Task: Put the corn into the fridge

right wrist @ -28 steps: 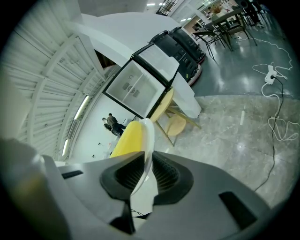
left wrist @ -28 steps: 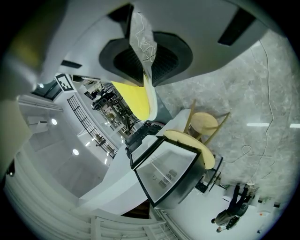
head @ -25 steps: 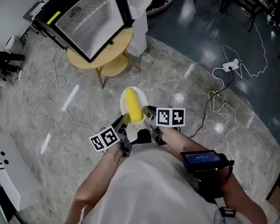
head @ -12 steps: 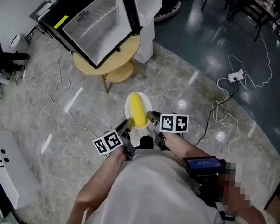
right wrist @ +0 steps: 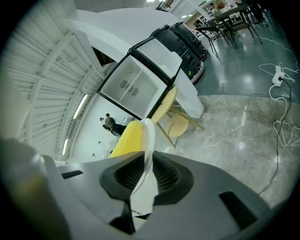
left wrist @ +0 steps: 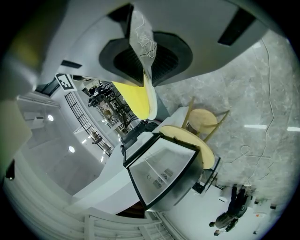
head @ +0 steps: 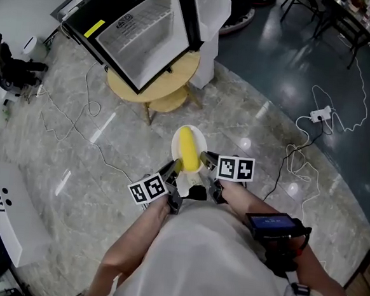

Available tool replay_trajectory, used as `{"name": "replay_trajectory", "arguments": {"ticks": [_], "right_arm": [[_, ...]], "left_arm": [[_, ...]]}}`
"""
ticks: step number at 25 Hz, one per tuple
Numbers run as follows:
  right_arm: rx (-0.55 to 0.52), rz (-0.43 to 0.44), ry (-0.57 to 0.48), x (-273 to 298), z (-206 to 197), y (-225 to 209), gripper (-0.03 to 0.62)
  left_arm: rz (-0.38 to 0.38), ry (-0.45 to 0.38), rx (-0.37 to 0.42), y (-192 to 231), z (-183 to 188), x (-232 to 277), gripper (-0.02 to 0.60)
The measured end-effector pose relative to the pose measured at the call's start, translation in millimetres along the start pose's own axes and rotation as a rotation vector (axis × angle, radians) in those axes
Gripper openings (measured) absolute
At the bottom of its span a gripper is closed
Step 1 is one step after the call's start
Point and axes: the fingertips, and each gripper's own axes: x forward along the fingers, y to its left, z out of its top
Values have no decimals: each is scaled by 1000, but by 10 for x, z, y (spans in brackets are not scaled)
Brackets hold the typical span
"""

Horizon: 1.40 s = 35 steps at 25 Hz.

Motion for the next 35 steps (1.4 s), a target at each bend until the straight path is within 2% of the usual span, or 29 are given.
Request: {"name": "replay_trajectory", "arguments": {"ticks": [22, 35], "right_arm": [[16, -9, 2, 591, 668, -36, 52], [25, -33, -31, 987, 1134, 90, 52]], "left_arm": [[-1, 16, -10, 220, 711, 498, 61], [-56, 16, -8, 329, 1332, 731, 61]]}}
